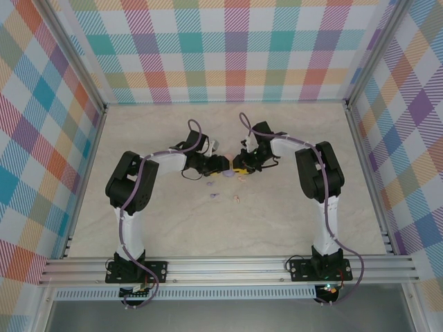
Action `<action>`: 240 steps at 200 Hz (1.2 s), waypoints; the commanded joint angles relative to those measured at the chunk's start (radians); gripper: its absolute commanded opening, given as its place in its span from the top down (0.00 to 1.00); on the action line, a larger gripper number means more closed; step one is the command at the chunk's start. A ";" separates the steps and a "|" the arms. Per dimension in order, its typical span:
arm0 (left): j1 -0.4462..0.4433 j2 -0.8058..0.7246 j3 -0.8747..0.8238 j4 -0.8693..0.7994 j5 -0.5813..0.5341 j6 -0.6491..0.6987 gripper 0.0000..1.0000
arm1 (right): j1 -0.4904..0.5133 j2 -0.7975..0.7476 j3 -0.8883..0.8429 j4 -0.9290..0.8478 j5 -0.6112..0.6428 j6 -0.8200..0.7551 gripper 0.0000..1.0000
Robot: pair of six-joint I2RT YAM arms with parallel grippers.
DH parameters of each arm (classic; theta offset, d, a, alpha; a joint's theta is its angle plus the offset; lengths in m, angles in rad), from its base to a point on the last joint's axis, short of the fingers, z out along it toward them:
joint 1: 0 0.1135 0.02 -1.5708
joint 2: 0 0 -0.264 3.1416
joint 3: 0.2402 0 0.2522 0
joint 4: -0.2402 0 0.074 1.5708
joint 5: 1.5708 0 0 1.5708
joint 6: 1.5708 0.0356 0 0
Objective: Insert wireless bluetooth earbuds into charging case
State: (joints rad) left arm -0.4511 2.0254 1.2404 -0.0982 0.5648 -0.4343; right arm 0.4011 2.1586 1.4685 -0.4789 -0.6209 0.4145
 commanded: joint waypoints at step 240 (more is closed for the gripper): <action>-0.003 -0.217 -0.114 0.162 0.031 -0.074 0.79 | -0.078 -0.376 -0.260 0.226 0.020 0.064 0.55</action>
State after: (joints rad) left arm -0.4557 1.9469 1.1572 -0.0200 0.5983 -0.5125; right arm 0.3710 1.9438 1.2694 -0.3824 -0.5846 0.4572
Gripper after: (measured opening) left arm 0.225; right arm 0.398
